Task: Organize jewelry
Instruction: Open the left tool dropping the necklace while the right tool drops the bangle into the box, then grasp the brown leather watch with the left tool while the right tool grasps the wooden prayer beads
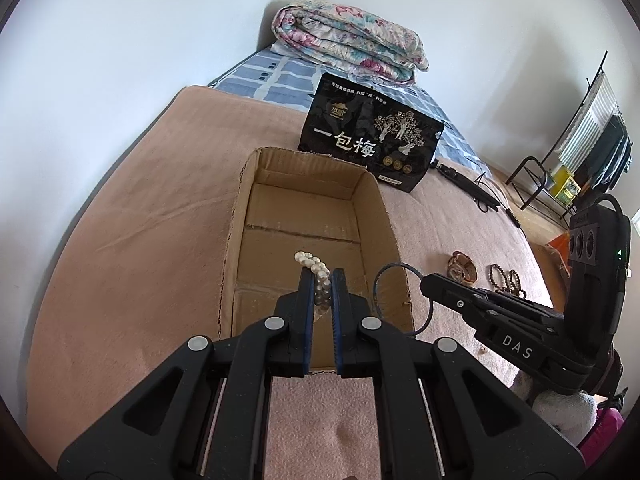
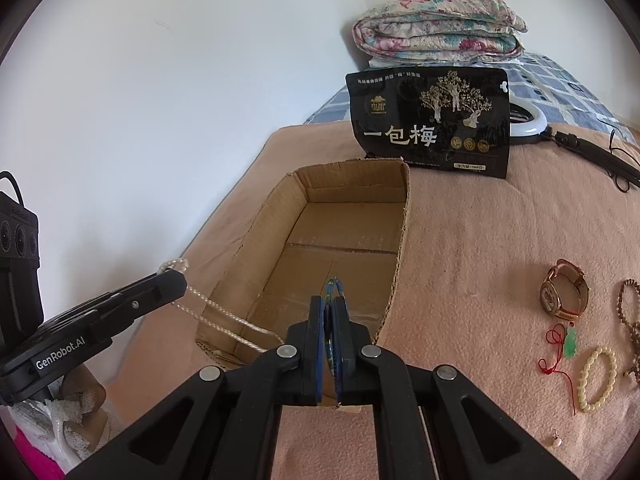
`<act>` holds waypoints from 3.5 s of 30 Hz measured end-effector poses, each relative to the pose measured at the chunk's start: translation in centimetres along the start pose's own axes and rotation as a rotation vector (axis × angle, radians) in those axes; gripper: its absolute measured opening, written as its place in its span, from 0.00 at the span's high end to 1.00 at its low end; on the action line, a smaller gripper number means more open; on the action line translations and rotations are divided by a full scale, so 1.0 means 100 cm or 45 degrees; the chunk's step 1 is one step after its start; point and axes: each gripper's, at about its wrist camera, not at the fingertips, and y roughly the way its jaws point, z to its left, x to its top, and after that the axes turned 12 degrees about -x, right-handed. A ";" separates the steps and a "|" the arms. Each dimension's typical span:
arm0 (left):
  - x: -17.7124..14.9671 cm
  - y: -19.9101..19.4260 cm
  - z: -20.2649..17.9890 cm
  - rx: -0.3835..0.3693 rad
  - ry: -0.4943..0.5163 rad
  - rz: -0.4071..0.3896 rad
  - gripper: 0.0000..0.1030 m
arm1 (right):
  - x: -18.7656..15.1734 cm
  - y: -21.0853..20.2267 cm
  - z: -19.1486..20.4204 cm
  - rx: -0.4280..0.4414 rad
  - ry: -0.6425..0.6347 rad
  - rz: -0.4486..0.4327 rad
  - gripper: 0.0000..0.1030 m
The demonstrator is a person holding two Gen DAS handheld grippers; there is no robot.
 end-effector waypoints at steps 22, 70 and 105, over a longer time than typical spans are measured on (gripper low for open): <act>0.001 -0.004 -0.001 0.036 -0.021 -0.021 0.65 | 0.000 -0.027 -0.025 -0.104 0.022 -0.098 0.33; -0.028 0.103 -0.156 -0.159 0.256 0.160 0.45 | -0.047 -0.127 -0.286 -0.626 0.391 -0.150 0.00; -0.017 0.283 -0.166 -0.081 0.180 0.427 0.57 | -0.051 -0.006 -0.312 -0.561 0.311 0.191 0.09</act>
